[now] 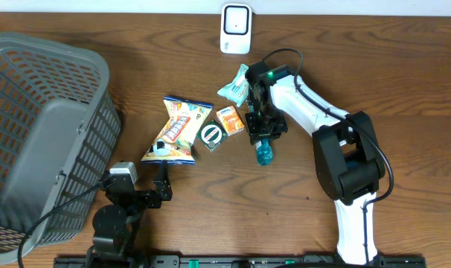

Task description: Scan the item barcode

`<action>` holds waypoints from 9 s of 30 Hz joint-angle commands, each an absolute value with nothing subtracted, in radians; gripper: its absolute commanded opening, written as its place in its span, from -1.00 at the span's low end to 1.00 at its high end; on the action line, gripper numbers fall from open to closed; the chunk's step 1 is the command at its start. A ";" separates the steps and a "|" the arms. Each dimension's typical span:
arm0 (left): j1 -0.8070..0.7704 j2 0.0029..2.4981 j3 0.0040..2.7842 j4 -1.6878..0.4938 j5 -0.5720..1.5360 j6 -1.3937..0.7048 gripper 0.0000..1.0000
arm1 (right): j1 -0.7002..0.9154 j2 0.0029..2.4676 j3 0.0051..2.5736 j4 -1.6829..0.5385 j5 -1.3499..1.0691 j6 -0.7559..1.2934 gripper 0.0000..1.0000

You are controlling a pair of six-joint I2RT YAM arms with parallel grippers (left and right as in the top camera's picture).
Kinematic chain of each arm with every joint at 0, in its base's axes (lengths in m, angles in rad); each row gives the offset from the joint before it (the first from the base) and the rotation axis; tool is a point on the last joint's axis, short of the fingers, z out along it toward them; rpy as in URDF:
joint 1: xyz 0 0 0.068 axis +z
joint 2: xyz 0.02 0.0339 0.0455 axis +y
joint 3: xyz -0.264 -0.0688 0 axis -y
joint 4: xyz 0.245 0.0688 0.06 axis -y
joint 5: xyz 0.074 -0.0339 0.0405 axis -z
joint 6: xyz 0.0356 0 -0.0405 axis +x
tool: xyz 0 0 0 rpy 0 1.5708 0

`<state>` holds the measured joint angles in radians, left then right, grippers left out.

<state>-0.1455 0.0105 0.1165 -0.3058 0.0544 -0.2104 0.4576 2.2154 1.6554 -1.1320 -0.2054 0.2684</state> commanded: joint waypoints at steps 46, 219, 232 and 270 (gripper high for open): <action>-0.141 0.006 0.100 -0.327 0.064 -0.216 0.95 | 0.611 1.686 1.482 -0.725 0.638 0.538 -0.98; -0.141 0.006 0.100 -0.327 0.064 -0.216 0.96 | 0.673 2.063 1.321 -0.771 0.331 0.342 -0.07; -0.141 0.006 0.100 -0.327 0.064 -0.216 0.96 | 0.646 2.060 1.455 -0.880 0.060 0.146 0.98; -0.141 0.006 0.100 -0.327 0.064 -0.216 0.96 | 0.859 2.354 1.571 -1.170 0.241 0.420 -0.31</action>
